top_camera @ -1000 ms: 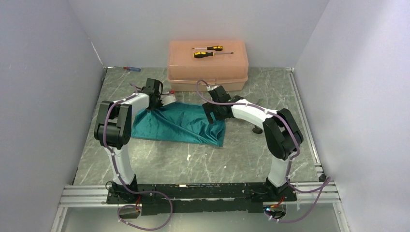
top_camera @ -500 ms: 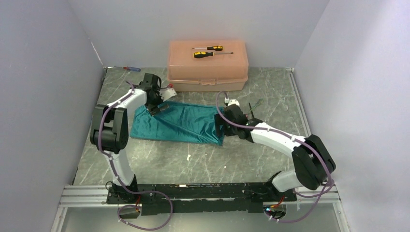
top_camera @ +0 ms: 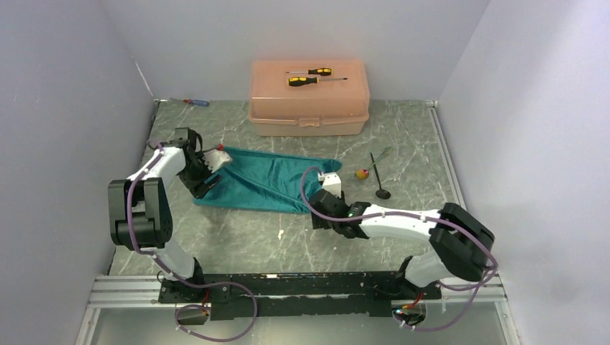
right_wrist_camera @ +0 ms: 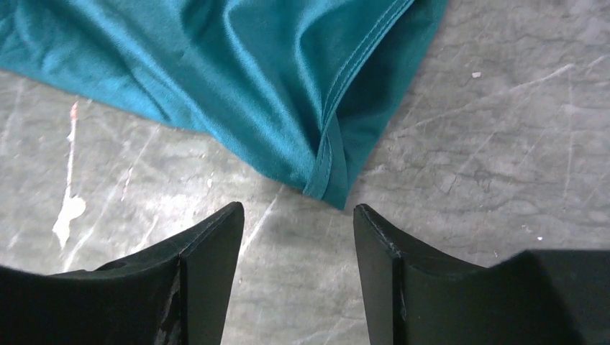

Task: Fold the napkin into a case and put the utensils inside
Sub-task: Smooth out the rectangle-folded napkin at the center of the board.

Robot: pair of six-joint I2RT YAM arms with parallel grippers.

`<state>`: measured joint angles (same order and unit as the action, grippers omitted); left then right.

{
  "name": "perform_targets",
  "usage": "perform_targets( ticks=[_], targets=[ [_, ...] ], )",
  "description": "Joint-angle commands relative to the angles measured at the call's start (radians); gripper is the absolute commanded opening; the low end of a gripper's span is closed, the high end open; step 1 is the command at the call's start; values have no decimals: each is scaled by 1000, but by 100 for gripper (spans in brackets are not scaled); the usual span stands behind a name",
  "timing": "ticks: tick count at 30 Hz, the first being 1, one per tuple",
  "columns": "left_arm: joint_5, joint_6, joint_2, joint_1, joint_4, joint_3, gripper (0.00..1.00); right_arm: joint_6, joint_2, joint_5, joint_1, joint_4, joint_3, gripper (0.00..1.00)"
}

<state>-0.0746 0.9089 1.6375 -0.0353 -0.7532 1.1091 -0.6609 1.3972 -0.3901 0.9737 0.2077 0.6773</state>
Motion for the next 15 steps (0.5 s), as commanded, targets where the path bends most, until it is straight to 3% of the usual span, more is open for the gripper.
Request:
perform_targets(
  ticks=[1,5,10,13,15],
  targets=[
    [-14,16,19,-36,50,-38,76,-37,103,-245,67,15,94,60],
    [-20,9,38,-37,122,-74,69,-72,184,-334,99,85,163,50],
    [-13,51,67,-37,210,-139,56,-90,150,-373,105,110,141,32],
    [-1,96,81,-37,265,-183,37,-78,105,-385,102,118,109,21],
    [9,120,89,-37,305,-210,18,-71,86,-391,97,130,93,17]
  ],
)
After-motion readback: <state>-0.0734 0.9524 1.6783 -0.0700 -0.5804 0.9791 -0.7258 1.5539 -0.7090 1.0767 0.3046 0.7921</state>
